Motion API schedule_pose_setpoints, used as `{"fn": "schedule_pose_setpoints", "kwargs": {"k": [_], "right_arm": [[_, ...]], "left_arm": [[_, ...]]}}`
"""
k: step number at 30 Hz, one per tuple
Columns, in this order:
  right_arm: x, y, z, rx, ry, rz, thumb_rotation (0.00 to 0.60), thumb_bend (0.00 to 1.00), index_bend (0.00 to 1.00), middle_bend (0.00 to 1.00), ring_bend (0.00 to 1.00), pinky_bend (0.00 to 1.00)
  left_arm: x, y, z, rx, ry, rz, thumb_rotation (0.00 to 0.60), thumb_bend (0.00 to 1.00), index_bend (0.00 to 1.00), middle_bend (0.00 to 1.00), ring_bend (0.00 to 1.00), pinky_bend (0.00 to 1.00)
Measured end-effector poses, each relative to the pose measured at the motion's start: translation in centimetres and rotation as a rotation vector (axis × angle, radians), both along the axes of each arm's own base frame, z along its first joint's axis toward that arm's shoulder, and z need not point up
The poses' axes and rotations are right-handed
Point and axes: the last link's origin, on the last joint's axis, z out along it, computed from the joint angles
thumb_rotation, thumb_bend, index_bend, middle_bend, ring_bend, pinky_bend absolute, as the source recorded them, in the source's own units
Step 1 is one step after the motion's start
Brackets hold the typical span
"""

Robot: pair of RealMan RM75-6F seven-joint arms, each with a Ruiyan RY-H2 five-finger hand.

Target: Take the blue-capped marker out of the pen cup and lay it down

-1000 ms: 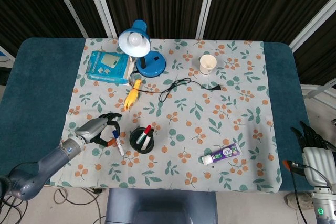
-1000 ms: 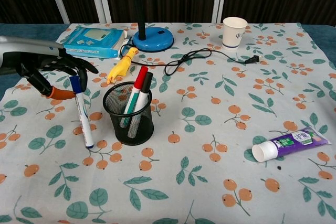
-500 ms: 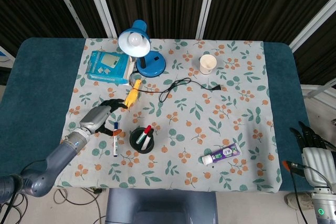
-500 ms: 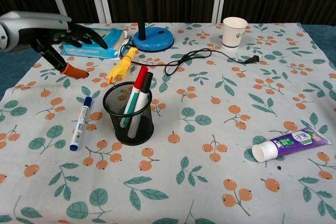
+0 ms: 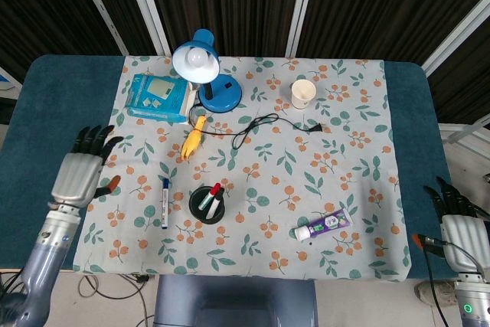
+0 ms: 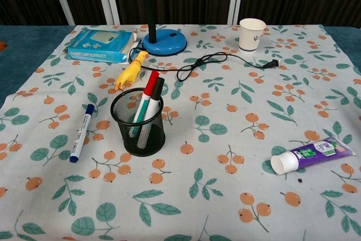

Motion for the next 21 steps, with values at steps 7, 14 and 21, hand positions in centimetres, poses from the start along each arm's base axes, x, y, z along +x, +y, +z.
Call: {"fn": "schedule_pose_setpoints", "kwargs": {"k": [7,14,21], "right_arm": [[0.0,0.0,0.0,-0.004,0.002,0.002,0.6,0.18,0.16,0.05,0.1,0.18],[0.0,0.0,0.0,-0.004,0.004,0.004,0.6,0.18,0.16,0.05,0.1,0.18],[0.1,0.0,0.0,-0.001,0.002,0.006,0.6,0.18,0.16,0.05,0.1,0.18]], "left_arm": [[-3.9,-5.5,1.5,0.071,-0.025,0.023,0.6,0.25,0.16,0.03,0.0,0.0],[-7.7,-9.5,2.6,0.116,-0.056,0.085,0.6,0.25,0.16,0.03,0.0,0.0],[-8.5,-10.2,3.3,0.137,-0.075,0.113,0.6,0.25,0.16,0.02,0.0,0.0]]}}
